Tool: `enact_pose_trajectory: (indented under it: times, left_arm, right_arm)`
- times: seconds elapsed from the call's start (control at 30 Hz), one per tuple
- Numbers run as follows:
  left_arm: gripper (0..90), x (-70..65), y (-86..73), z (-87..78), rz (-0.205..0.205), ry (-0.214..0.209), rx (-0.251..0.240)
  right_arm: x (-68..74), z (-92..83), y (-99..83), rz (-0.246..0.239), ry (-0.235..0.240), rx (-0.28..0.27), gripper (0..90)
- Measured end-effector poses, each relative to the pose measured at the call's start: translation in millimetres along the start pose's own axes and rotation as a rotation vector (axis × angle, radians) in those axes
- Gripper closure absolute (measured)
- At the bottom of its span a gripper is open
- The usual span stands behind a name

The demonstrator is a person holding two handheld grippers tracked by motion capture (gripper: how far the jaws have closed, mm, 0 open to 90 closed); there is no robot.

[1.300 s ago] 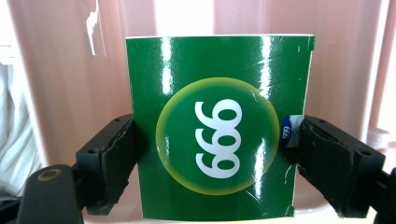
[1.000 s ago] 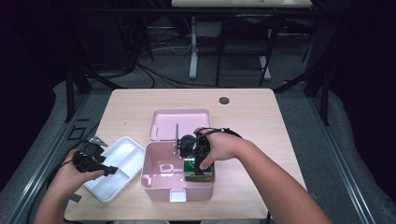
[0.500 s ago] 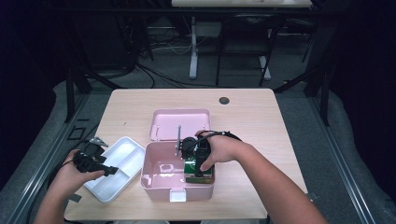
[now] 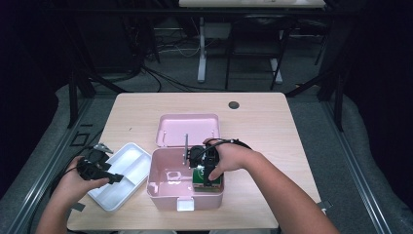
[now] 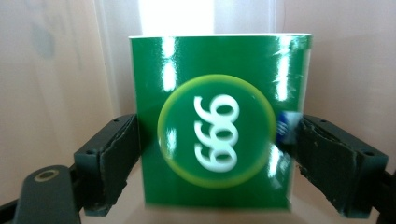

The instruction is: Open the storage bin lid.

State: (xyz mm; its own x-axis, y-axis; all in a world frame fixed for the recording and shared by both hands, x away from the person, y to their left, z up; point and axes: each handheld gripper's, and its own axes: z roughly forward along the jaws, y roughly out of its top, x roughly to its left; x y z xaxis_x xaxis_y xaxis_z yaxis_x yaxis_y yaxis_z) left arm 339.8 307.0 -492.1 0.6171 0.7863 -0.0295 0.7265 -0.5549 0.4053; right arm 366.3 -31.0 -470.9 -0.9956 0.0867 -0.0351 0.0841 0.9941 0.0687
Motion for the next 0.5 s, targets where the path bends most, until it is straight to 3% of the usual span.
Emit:
enact_pose_trajectory:
  times: [0.33, 0.5]
  left_arm:
    - [31.1, -1.0, 0.7, 0.5, 0.000, 0.000, -0.001]
    - [31.8, -1.7, 0.9, 1.5, 0.000, -0.005, 0.002]
  right_arm:
    - [5.0, -9.2, -1.5, 0.005, 0.007, -0.028, 17.2]
    - [6.9, -17.4, -3.3, 0.015, 0.005, -0.056, 22.3]
